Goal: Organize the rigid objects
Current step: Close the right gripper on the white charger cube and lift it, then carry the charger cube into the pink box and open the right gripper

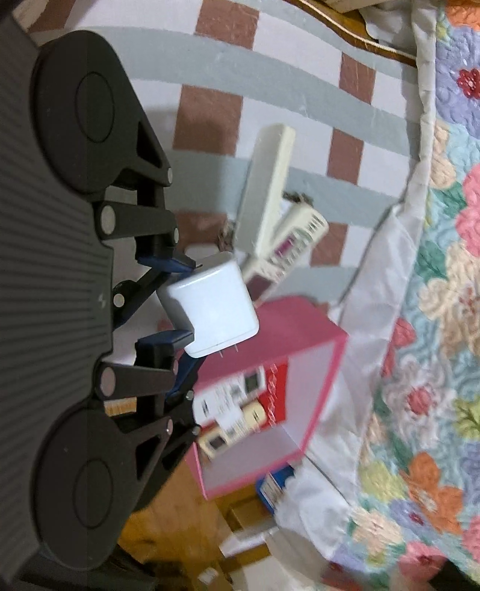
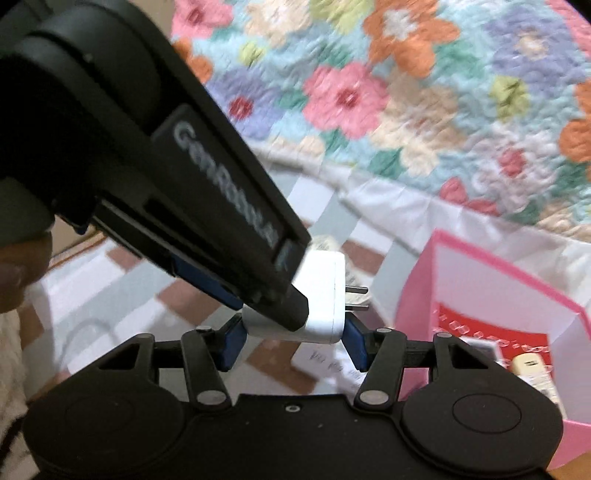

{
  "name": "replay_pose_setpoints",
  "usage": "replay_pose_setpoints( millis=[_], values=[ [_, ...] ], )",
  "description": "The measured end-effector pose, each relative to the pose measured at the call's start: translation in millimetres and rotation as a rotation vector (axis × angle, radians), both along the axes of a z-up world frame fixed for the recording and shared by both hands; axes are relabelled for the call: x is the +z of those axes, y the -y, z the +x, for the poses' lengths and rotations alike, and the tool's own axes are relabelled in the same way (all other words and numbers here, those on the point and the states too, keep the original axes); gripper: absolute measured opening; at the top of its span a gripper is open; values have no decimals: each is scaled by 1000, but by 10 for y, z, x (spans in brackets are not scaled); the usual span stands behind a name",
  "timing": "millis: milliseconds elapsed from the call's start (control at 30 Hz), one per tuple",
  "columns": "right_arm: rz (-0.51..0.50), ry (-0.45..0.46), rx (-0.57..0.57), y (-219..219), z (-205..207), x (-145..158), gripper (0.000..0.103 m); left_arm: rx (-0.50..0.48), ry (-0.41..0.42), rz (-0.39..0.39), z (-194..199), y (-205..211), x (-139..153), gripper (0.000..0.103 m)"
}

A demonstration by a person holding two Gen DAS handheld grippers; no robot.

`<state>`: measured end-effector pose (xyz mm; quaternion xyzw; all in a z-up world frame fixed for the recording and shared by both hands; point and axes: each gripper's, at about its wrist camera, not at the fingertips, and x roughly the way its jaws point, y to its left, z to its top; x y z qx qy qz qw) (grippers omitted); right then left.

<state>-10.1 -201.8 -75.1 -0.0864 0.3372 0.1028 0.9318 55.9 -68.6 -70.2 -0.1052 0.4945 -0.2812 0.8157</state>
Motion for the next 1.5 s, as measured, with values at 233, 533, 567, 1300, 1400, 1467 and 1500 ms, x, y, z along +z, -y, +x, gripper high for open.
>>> replay_pose_setpoints(
  millis=[233,533,567,1300,1400,1467,1500],
  values=[
    [31,39,-78,385,-23,341,61,-99,42,36,23,491,465,32],
    [123,-112,-172,1079,24,360,61,-213,-115,137,232,1385,470,32],
    [138,-142,-182,1145,83,329,61,-220,-137,149,272,1468,431,32],
    [446,-493,-199,1646,519,16,72,-289,-204,324,703,1994,76,40],
    [424,-423,-178,1651,405,176,72,-281,-154,232,700,1749,239,41],
    [417,-366,-163,1635,312,288,72,-271,-107,202,690,1593,335,41],
    [418,-335,-156,1698,305,350,72,-268,-90,188,685,1532,375,41]
  ],
)
